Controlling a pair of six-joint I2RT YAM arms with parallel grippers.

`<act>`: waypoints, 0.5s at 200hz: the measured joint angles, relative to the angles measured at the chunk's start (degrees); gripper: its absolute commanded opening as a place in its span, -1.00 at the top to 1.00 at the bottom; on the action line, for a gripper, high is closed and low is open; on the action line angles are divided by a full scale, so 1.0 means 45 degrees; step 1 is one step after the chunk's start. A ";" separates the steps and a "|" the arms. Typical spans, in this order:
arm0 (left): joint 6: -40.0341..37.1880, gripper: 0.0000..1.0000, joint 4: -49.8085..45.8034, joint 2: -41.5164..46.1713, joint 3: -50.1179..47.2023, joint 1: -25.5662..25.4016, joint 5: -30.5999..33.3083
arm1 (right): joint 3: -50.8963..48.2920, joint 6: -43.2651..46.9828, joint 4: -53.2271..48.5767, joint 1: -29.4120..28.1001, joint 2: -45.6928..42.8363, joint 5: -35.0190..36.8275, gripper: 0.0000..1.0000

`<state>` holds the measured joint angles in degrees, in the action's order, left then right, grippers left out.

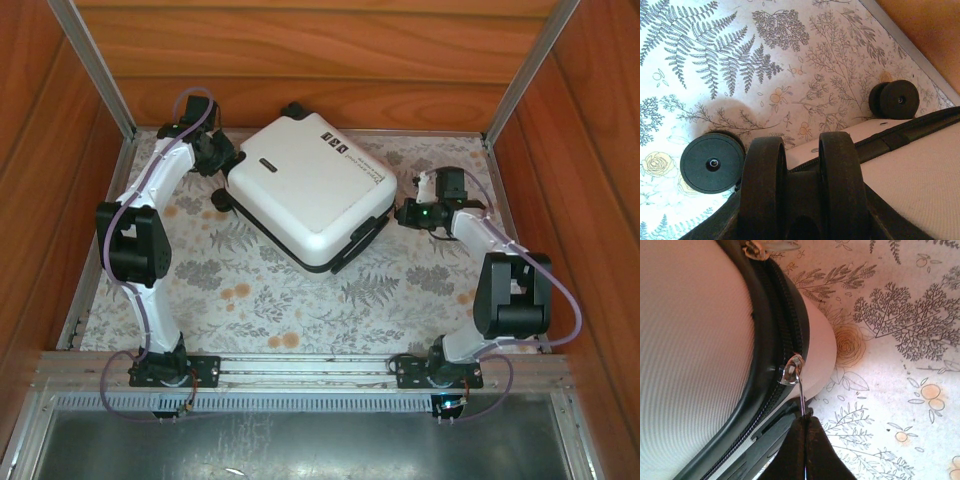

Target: Pack the luggage

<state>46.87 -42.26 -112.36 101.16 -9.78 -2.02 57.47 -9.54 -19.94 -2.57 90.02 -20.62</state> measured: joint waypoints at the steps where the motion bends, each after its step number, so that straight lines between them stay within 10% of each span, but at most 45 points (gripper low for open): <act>1: -0.0005 1.00 0.0000 0.0000 0.0005 0.0000 0.0000 | 0.0053 0.0034 -0.0034 0.0005 0.0044 0.0000 1.00; 100: 0.0063 1.00 0.0053 -0.0180 0.0141 0.0005 0.0097 | 0.3507 0.2594 -0.2132 0.0029 0.2754 0.0257 0.94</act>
<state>47.16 -42.02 -113.16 101.80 -9.76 -1.58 73.25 2.13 -29.54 -2.44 102.41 -19.46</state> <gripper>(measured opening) 0.450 0.045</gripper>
